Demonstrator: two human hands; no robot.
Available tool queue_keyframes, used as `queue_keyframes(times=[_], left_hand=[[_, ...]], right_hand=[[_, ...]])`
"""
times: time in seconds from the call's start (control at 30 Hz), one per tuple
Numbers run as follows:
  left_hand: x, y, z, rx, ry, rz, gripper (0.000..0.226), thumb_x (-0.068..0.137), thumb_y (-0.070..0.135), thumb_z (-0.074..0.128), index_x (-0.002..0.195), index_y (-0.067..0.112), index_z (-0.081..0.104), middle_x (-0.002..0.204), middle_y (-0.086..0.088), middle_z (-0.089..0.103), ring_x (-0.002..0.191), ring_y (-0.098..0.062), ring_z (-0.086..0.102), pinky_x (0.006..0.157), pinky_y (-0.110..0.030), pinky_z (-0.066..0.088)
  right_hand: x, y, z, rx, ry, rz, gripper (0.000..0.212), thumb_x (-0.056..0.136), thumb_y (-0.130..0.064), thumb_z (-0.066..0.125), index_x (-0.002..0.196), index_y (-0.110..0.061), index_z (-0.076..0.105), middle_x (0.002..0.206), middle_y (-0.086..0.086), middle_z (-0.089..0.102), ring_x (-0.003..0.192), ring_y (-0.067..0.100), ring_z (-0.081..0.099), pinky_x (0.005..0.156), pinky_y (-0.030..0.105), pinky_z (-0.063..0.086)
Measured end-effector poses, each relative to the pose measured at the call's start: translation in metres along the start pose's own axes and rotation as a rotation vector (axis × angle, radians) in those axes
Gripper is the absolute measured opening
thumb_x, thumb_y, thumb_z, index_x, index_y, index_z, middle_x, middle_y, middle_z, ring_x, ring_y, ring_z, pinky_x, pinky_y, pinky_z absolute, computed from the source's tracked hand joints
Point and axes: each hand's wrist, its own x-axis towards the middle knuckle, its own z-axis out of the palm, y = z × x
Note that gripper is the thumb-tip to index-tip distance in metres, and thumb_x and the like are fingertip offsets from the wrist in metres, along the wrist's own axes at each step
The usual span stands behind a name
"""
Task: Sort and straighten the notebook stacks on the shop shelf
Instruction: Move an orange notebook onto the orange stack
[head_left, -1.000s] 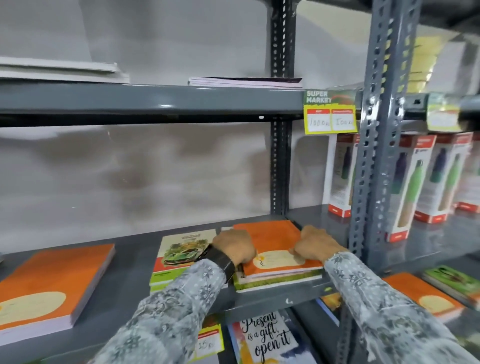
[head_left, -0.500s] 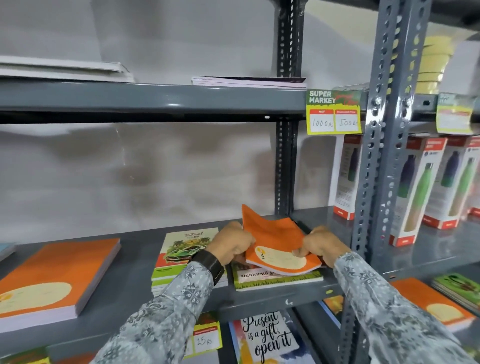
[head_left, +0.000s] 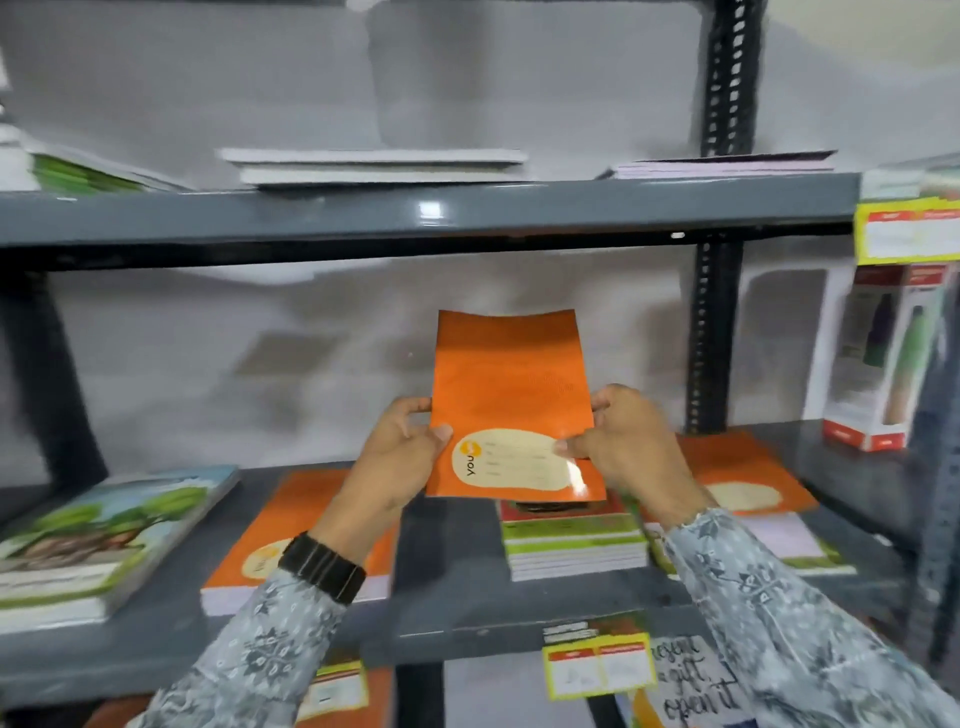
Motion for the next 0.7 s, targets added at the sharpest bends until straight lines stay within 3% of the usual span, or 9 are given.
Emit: queue_keyframes(times=[0.17, 0.27, 0.33, 0.4, 0.53, 0.6, 0.7], left_hand=[[0.003, -0.022, -0.110, 0.125, 0.133, -0.054, 0.021, 0.099, 0.013, 0.061, 0.119, 0.019, 0.062, 0.088, -0.005, 0.079, 0.063, -0.012, 0.076, 0.052, -0.025, 0.059], [0.008, -0.039, -0.151, 0.170, 0.159, -0.125, 0.017, 0.097, 0.004, 0.062, 0.112, 0.007, 0.070, 0.094, -0.016, 0.077, 0.073, -0.026, 0.072, 0.070, -0.034, 0.061], [0.009, -0.051, -0.172, 0.249, 0.166, -0.144, 0.019, 0.097, 0.000, 0.059, 0.088, 0.011, 0.072, 0.095, -0.018, 0.076, 0.076, -0.028, 0.069, 0.080, -0.039, 0.060], [0.012, -0.064, -0.184, 0.318, 0.168, -0.161, 0.029, 0.096, 0.000, 0.059, 0.076, 0.019, 0.069, 0.090, -0.014, 0.077, 0.075, -0.025, 0.070, 0.081, -0.039, 0.060], [0.015, -0.090, -0.201, 0.443, 0.113, -0.222, 0.011, 0.095, 0.012, 0.066, 0.093, 0.008, 0.076, 0.089, -0.010, 0.080, 0.080, -0.024, 0.075, 0.088, -0.042, 0.062], [0.015, -0.097, -0.203, 0.463, 0.094, -0.239, 0.011, 0.095, 0.016, 0.068, 0.093, 0.010, 0.077, 0.089, -0.007, 0.081, 0.085, -0.024, 0.077, 0.089, -0.041, 0.061], [0.014, -0.100, -0.206, 0.440, 0.092, -0.235, 0.014, 0.096, 0.016, 0.069, 0.084, 0.016, 0.077, 0.087, -0.004, 0.082, 0.076, -0.018, 0.076, 0.084, -0.034, 0.060]], right_hand=[[-0.018, -0.058, 0.088, 0.173, -0.161, -0.039, 0.031, 0.061, -0.016, 0.096, 0.074, -0.020, 0.068, 0.075, -0.007, 0.073, 0.073, 0.016, 0.073, 0.069, 0.033, 0.060], [-0.024, -0.075, 0.134, 0.162, -0.229, -0.013, 0.026, 0.059, -0.017, 0.094, 0.072, -0.010, 0.073, 0.073, -0.002, 0.076, 0.070, 0.018, 0.074, 0.066, 0.032, 0.061], [-0.029, -0.080, 0.162, 0.164, -0.297, 0.013, 0.024, 0.063, -0.015, 0.093, 0.065, -0.009, 0.070, 0.068, -0.002, 0.073, 0.065, 0.016, 0.071, 0.055, 0.024, 0.054], [-0.034, -0.079, 0.182, 0.166, -0.341, 0.040, 0.027, 0.061, -0.016, 0.093, 0.063, -0.007, 0.068, 0.068, -0.001, 0.074, 0.065, 0.018, 0.072, 0.056, 0.024, 0.053], [-0.039, -0.072, 0.210, 0.111, -0.377, 0.105, 0.050, 0.054, -0.026, 0.094, 0.059, -0.019, 0.045, 0.065, -0.001, 0.061, 0.056, 0.017, 0.058, 0.053, 0.027, 0.043], [-0.040, -0.067, 0.213, 0.061, -0.388, 0.125, 0.048, 0.055, -0.034, 0.094, 0.065, -0.018, 0.050, 0.070, 0.000, 0.066, 0.060, 0.018, 0.062, 0.055, 0.028, 0.045], [-0.042, -0.062, 0.212, 0.030, -0.383, 0.098, 0.050, 0.058, -0.043, 0.093, 0.075, -0.016, 0.055, 0.083, 0.001, 0.073, 0.074, 0.019, 0.070, 0.062, 0.032, 0.054]])
